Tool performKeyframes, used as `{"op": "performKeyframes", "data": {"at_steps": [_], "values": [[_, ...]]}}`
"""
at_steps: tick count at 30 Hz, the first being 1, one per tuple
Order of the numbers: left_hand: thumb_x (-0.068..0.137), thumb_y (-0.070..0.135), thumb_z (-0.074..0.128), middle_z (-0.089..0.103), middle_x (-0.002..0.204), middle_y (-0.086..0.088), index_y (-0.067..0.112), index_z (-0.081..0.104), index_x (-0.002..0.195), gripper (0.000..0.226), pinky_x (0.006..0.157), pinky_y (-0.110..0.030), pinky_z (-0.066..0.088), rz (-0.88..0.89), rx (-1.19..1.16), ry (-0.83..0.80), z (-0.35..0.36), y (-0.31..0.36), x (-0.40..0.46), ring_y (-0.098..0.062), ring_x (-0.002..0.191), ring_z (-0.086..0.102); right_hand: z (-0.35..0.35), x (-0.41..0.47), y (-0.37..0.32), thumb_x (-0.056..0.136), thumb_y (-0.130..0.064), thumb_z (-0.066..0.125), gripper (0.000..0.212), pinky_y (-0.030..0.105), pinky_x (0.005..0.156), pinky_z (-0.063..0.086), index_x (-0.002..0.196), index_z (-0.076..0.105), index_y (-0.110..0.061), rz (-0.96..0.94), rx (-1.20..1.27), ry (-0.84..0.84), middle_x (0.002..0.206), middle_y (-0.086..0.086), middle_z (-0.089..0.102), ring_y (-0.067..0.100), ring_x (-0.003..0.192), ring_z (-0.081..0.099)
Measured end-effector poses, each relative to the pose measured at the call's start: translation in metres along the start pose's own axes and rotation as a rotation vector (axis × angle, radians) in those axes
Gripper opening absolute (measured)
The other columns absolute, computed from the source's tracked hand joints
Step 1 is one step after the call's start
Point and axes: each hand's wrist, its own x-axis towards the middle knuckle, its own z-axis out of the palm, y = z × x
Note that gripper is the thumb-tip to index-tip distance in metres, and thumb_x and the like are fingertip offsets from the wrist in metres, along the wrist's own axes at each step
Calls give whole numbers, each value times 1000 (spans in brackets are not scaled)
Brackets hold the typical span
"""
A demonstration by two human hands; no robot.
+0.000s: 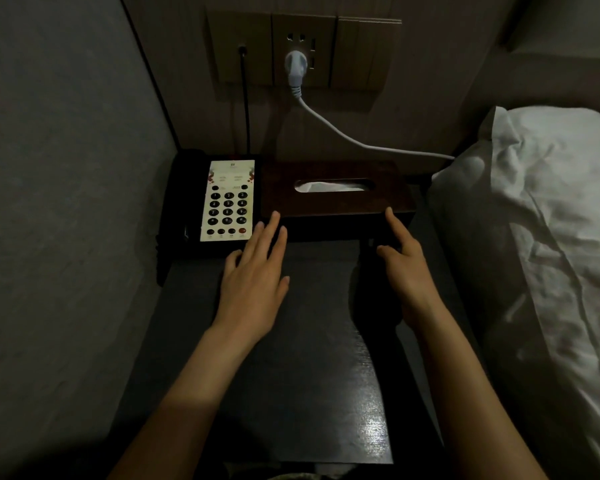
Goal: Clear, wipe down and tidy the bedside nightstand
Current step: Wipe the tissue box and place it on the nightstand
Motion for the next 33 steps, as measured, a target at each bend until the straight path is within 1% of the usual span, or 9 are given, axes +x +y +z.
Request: {"op": "performKeyframes", "data": {"at_steps": [2,3,4,5,7,16,26,30,33], "values": [[94,31,55,-15,161,4,20,7,154,78,114,-42,25,-10,15,-6,0,-3,4,-14,149,-5,1,0,-3,100,-6,43,65,12,45,43,149,29,-46,-4,10,-17,154,8,41,1,69,60],[94,32,55,-15,161,5,20,7,154,78,114,-41,24,-14,22,-4,0,-4,5,-14,149,-6,3,0,-3,100,-5,43,65,12,57,49,150,29,-46,-19,10,-23,158,4,34,8,89,61],[94,32,55,-14,161,5,20,7,154,78,114,-41,24,-16,28,-3,0,-5,7,-13,149,-7,3,1,-4,100,-5,43,65,17,78,53,150,28,-44,-35,3,-26,161,0,27,16,114,56],[94,33,55,-14,161,5,20,7,154,78,113,-41,25,-18,31,-4,0,-6,9,-13,148,-7,4,1,-4,100,-4,43,65,25,102,45,151,28,-42,-44,-4,-29,164,-4,20,18,136,41],[94,34,54,-16,161,6,19,7,154,78,113,-41,26,-23,34,-9,1,-6,11,-13,148,-7,3,2,-6,99,-3,43,66,35,120,23,152,27,-40,-40,-9,-48,165,-9,11,16,150,17],[94,33,54,-19,160,6,19,5,154,79,114,-41,22,-30,35,-25,2,-6,16,-13,148,-10,3,2,-8,100,-3,43,68,36,119,19,152,24,-43,-6,15,-102,165,-13,6,15,151,11],[94,33,54,-23,159,7,19,3,154,80,117,-43,16,-41,44,-49,2,-7,19,-13,147,-14,0,1,-10,100,-2,43,68,27,113,20,153,23,-41,-9,18,-126,165,-13,6,14,151,11],[95,34,54,-25,158,7,18,2,154,81,117,-43,16,-38,53,-52,2,-9,21,-13,147,-15,-1,1,-10,100,-4,43,68,38,120,19,153,23,-42,4,13,-123,165,-12,9,16,151,13],[95,34,54,-26,157,7,18,1,154,81,117,-44,15,-37,44,-58,3,-9,22,-13,147,-16,-2,-2,-11,100,-4,43,67,38,121,23,153,24,-41,3,6,-128,164,-9,14,16,150,18]]}}
